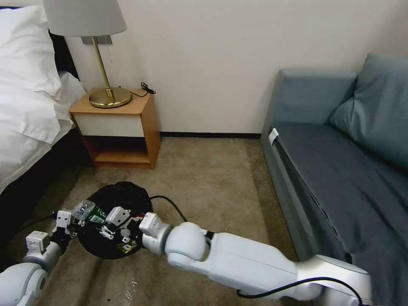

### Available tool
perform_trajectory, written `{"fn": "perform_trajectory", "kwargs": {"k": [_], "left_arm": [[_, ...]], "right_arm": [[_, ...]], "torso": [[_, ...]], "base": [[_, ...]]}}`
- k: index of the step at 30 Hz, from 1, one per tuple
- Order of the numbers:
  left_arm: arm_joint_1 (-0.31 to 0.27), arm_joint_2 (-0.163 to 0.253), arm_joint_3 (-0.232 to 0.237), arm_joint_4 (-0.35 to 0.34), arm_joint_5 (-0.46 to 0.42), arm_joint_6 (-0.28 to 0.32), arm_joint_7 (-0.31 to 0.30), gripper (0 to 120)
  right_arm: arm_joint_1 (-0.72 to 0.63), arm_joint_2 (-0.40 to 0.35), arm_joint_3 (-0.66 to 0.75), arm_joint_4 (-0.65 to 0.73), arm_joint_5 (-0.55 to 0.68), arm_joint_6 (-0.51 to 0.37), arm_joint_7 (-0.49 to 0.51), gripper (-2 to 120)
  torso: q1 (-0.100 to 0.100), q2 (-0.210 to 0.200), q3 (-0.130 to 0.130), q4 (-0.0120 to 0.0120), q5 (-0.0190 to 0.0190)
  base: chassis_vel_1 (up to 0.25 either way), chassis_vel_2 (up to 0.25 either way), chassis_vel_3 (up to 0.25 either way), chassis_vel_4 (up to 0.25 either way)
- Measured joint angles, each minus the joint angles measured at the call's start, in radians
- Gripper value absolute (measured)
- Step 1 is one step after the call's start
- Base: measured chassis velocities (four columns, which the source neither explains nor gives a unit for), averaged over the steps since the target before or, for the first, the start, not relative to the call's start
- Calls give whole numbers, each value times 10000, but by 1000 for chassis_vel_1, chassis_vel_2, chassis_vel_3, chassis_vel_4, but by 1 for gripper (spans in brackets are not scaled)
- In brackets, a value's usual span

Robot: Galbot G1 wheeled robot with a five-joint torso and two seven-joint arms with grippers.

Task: Pick up the trash bin, then pick up the garbage on the floor and place it into the trash bin.

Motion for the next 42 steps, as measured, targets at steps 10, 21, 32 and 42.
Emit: {"fn": "perform_trajectory", "kwargs": {"k": [10, 21, 32, 42], "left_arm": [[-151, 139, 92, 132, -107, -23, 67, 0], [-68, 139, 70, 89, -193, 1, 19, 0], [83, 97, -2, -141, -705, 387, -665, 0], [-40, -325, 92, -878, -3092, 1353, -2559, 0]], "right_arm": [[-119, 677, 30, -2297, -657, 1671, 605, 33], [-179, 453, 66, -1921, -752, 1792, 759, 70], [-235, 149, 463, -947, -627, 1527, 1279, 99], [-329, -892, 2582, 1040, -18, 725, 1628, 100]], "torso": [[0, 0, 1, -3, 2], [0, 0, 0, -2, 2], [0, 0, 0, -1, 3], [1, 0, 0, -3, 5]], "base": [[0, 0, 0, 0], [0, 0, 0, 0], [0, 0, 0, 0], [0, 0, 0, 0]]}}
